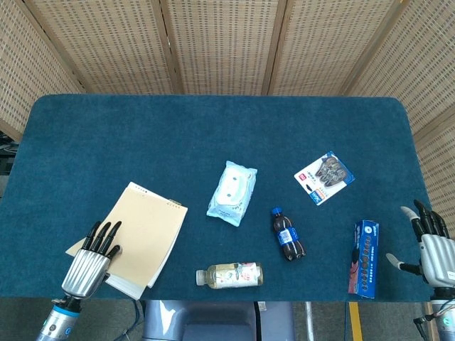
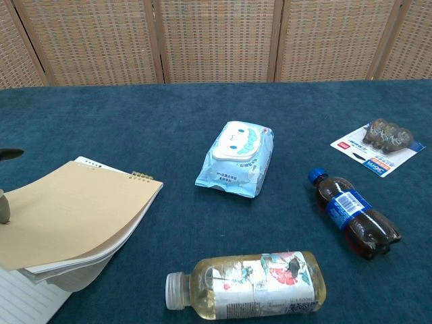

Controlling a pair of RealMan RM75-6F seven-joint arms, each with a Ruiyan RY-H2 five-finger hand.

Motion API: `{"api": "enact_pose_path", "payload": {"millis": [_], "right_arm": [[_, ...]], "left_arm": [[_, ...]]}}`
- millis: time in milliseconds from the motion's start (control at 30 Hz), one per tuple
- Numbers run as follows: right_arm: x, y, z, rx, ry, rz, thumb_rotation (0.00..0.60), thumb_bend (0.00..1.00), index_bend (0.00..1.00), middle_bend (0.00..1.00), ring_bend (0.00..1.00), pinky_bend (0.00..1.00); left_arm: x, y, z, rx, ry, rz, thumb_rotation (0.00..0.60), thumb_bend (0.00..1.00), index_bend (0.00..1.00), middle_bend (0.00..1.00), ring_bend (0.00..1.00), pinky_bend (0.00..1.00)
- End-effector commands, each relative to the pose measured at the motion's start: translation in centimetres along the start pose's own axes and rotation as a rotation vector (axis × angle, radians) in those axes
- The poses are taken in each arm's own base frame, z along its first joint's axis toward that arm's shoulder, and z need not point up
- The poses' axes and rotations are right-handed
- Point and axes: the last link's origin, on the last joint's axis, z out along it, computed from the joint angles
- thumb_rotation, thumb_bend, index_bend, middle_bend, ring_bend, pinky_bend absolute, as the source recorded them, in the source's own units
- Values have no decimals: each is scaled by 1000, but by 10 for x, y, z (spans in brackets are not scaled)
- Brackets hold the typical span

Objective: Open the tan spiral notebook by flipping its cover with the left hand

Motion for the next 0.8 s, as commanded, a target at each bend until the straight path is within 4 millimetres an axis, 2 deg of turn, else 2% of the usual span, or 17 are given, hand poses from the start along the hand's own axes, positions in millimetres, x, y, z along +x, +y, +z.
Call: {"api": "enact_pose_path", "payload": {"millis": [33, 800], "right_arm": [[0, 0, 0, -1, 0, 0, 600, 156, 110, 0, 0, 0], [0, 0, 0, -1, -3, 2, 600, 156, 110, 0, 0, 0]], "left_arm": [[3, -2, -2, 0, 6, 2, 600, 639, 838, 0, 0, 0], [9, -2, -28, -24, -12, -2, 600, 640, 840, 0, 0, 0]]}}
